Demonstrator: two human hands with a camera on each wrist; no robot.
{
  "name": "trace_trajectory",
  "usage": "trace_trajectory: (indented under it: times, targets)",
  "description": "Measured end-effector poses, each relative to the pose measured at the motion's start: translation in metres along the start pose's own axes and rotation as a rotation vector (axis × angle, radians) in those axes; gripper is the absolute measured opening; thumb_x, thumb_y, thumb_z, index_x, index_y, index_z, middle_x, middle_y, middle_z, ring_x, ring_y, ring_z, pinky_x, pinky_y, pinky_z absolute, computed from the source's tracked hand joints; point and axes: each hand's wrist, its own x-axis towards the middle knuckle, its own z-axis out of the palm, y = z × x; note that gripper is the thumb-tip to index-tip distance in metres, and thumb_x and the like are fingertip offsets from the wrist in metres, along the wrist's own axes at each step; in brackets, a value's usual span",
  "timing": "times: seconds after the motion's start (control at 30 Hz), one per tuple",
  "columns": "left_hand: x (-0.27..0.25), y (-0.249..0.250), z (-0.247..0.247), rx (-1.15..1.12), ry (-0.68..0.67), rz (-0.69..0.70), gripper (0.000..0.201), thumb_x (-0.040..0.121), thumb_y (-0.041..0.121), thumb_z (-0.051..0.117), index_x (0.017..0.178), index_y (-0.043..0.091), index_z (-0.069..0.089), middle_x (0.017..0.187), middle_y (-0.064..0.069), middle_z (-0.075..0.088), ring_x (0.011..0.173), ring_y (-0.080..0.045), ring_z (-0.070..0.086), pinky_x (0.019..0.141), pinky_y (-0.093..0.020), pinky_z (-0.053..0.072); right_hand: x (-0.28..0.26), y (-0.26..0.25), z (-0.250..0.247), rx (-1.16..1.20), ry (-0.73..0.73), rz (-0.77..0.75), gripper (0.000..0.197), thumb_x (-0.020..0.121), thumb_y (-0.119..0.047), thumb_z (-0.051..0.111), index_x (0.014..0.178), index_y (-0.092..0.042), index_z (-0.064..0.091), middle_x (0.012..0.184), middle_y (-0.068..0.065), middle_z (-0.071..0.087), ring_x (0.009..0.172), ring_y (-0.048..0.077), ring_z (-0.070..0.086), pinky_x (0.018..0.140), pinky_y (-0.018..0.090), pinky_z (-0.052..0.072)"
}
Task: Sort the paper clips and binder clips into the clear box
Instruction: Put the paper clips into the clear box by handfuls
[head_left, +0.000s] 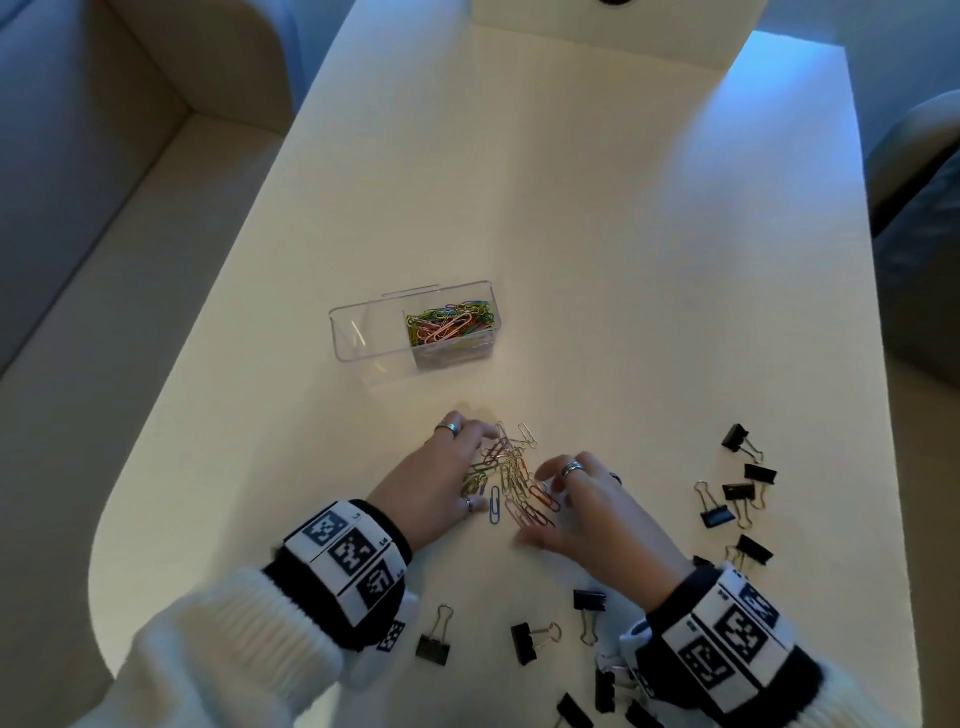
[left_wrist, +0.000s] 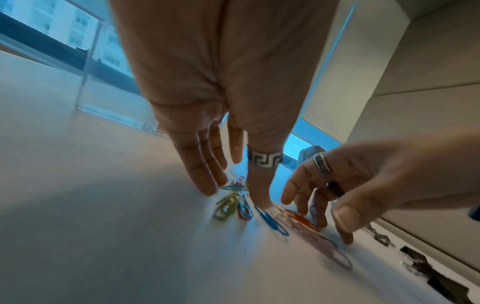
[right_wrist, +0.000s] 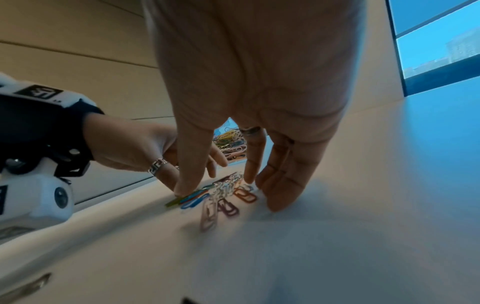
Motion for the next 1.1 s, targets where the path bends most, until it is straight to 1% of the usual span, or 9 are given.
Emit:
trace_trajectory:
  times: [0.1, 0.23, 0.33, 0.5, 0.67, 0.83, 0.9, 0.97, 1.1]
  targets:
    - [-0.002, -0.004, -0.001, -0.069, 0.104, -0.016, 0.068, 0.073, 0.018, 0.075, 0.131, 0.020, 0.040, 0.124, 0.000, 0.034, 0.093, -0.013, 0.048, 0.089, -0.028, 0.045, -0.002, 0.002, 0.000, -0.021, 0.042, -0.003, 0.066, 0.071, -0.047, 0.071, 0.125, -0.025, 0.039, 0.117, -0.004, 0.038, 0.110, 0.013, 0.046, 0.092, 0.025, 0.046]
    - [-0.002, -0.003, 0.006, -0.078, 0.095, -0.008, 0.057, 0.081, 0.016, 0.067, 0.132, 0.016, 0.042, 0.124, -0.004, 0.036, 0.109, -0.019, 0.045, 0.095, -0.022, 0.036, -0.008, -0.002, 0.009, -0.067, 0.057, 0.029, 0.067, 0.070, -0.043, 0.073, 0.123, -0.024, 0.037, 0.118, -0.003, 0.037, 0.111, 0.015, 0.042, 0.091, 0.028, 0.046]
    - [0.000, 0.003, 0.013, -0.085, 0.008, 0.034, 0.045, 0.089, 0.008, 0.054, 0.132, 0.016, 0.044, 0.119, -0.004, 0.040, 0.098, -0.011, 0.044, 0.089, -0.012, 0.030, -0.007, -0.008, 0.019, -0.078, 0.089, 0.017, 0.060, 0.073, -0.035, 0.072, 0.121, -0.018, 0.040, 0.118, -0.001, 0.040, 0.115, 0.018, 0.042, 0.092, 0.028, 0.042]
    - [0.003, -0.005, 0.009, -0.101, 0.016, 0.055, 0.041, 0.088, -0.005, 0.043, 0.125, 0.011, 0.051, 0.108, -0.004, 0.045, 0.090, -0.006, 0.042, 0.087, -0.010, 0.034, -0.003, -0.009, 0.024, -0.007, 0.162, -0.017, 0.033, 0.082, -0.023, 0.064, 0.113, -0.015, 0.052, 0.112, 0.000, 0.049, 0.106, 0.017, 0.051, 0.089, 0.023, 0.039]
    - [-0.002, -0.005, 0.001, -0.094, 0.007, 0.099, 0.037, 0.090, -0.001, 0.044, 0.124, 0.013, 0.053, 0.113, -0.005, 0.047, 0.091, -0.004, 0.043, 0.084, -0.007, 0.031, 0.000, -0.009, 0.024, 0.006, 0.192, -0.033, 0.017, 0.088, -0.020, 0.057, 0.103, -0.014, 0.061, 0.104, 0.000, 0.055, 0.097, 0.015, 0.053, 0.086, 0.022, 0.041]
    - [-0.006, 0.003, -0.035, -0.090, 0.304, 0.244, 0.031, 0.087, 0.006, 0.054, 0.115, 0.019, 0.059, 0.109, 0.004, 0.045, 0.097, 0.000, 0.039, 0.080, -0.007, 0.031, 0.002, -0.012, 0.025, -0.085, 0.153, -0.040, 0.018, 0.095, -0.018, 0.045, 0.106, -0.011, 0.057, 0.108, 0.003, 0.052, 0.099, 0.015, 0.050, 0.084, 0.019, 0.038]
    - [-0.005, 0.006, -0.058, -0.038, 0.497, 0.291, 0.030, 0.084, 0.006, 0.056, 0.111, 0.016, 0.061, 0.110, -0.002, 0.050, 0.104, -0.007, 0.037, 0.086, -0.009, 0.027, 0.003, -0.012, 0.025, -0.136, 0.129, -0.025, 0.019, 0.096, -0.013, 0.041, 0.110, -0.011, 0.054, 0.112, 0.003, 0.050, 0.104, 0.016, 0.047, 0.084, 0.018, 0.037]
    - [0.000, 0.004, -0.078, 0.032, 0.610, 0.236, 0.035, 0.081, 0.014, 0.060, 0.116, 0.020, 0.057, 0.116, -0.003, 0.050, 0.108, -0.012, 0.034, 0.088, -0.022, 0.025, 0.002, -0.012, 0.024, -0.179, 0.109, -0.026, 0.021, 0.097, -0.009, 0.037, 0.113, -0.010, 0.051, 0.115, 0.004, 0.049, 0.108, 0.018, 0.045, 0.088, 0.020, 0.037]
    - [0.020, -0.009, -0.104, 0.060, 0.484, -0.067, 0.068, 0.073, 0.035, 0.071, 0.132, 0.034, 0.037, 0.131, 0.005, 0.038, 0.124, -0.016, 0.030, 0.100, -0.034, 0.018, -0.002, -0.019, 0.017, -0.255, 0.055, -0.055, 0.023, 0.097, -0.007, 0.033, 0.111, -0.010, 0.051, 0.117, 0.005, 0.050, 0.109, 0.018, 0.044, 0.091, 0.021, 0.035]
